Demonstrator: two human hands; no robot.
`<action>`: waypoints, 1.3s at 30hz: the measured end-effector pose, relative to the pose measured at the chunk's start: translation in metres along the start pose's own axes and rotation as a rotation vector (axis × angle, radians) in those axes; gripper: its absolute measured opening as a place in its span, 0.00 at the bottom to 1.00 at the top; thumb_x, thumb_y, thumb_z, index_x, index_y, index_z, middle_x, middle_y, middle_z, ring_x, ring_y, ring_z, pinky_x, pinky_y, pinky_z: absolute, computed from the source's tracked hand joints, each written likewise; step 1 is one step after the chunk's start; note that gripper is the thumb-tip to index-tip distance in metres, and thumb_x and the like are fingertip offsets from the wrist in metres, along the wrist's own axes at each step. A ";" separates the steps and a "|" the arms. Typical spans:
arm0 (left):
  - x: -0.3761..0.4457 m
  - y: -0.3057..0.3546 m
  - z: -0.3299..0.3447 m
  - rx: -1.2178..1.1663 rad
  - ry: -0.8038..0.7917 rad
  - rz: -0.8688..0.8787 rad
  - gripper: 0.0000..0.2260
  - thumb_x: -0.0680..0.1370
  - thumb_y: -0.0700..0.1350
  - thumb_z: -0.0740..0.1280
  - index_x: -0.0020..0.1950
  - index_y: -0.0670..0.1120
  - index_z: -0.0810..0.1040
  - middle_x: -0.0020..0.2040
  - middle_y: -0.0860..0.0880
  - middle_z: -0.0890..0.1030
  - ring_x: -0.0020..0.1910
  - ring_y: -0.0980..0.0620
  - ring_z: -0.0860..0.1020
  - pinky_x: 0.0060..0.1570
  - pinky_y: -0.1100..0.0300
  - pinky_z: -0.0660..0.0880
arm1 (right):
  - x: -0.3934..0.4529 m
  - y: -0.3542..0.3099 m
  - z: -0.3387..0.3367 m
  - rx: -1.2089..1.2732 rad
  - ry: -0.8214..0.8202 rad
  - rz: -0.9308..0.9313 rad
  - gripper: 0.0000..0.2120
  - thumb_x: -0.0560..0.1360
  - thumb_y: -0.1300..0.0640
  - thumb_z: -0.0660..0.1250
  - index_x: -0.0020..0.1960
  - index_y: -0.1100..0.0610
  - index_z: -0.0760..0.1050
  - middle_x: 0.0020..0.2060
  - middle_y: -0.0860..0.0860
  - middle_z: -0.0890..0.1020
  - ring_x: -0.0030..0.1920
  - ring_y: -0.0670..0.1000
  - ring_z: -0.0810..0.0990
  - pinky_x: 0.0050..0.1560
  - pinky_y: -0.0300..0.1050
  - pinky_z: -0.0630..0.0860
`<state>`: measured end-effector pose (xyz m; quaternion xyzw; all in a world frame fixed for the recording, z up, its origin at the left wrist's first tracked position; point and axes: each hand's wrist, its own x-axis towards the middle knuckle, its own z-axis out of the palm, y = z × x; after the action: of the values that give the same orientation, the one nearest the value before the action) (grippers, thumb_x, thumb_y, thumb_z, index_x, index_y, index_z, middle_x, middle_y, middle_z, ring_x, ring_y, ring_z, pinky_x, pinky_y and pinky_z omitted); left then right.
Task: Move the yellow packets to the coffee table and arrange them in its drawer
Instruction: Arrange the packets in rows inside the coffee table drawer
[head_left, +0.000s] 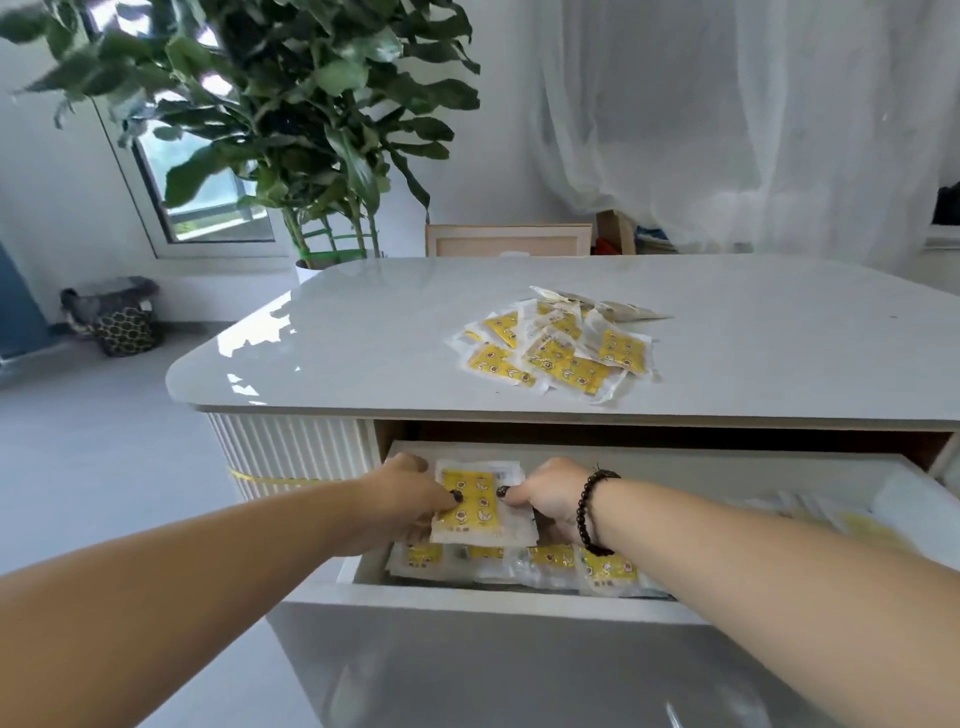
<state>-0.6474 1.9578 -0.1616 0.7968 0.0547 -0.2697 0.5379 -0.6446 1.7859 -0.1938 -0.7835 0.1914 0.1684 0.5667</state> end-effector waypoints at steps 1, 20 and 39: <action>0.005 -0.003 -0.001 0.044 0.025 0.006 0.31 0.77 0.36 0.68 0.76 0.42 0.56 0.51 0.42 0.80 0.52 0.45 0.81 0.56 0.48 0.79 | 0.007 0.001 0.004 -0.002 0.004 -0.002 0.25 0.66 0.57 0.75 0.59 0.65 0.73 0.53 0.61 0.80 0.45 0.57 0.82 0.43 0.53 0.82; 0.080 -0.039 0.009 0.888 0.331 0.132 0.12 0.78 0.42 0.63 0.61 0.44 0.75 0.44 0.51 0.76 0.38 0.55 0.75 0.36 0.62 0.76 | 0.057 0.011 0.025 -0.640 0.084 -0.122 0.05 0.73 0.58 0.68 0.45 0.58 0.73 0.32 0.50 0.70 0.30 0.46 0.68 0.26 0.36 0.64; 0.001 0.037 0.032 1.044 0.343 0.384 0.16 0.79 0.55 0.63 0.56 0.44 0.77 0.49 0.48 0.80 0.49 0.47 0.79 0.46 0.55 0.78 | -0.041 -0.032 -0.034 -0.468 0.090 -0.050 0.03 0.73 0.68 0.64 0.45 0.62 0.73 0.32 0.59 0.76 0.28 0.54 0.76 0.33 0.41 0.78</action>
<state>-0.6447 1.9145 -0.1402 0.9844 -0.1445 -0.0258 0.0965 -0.6630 1.7675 -0.1372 -0.9047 0.1530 0.1589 0.3644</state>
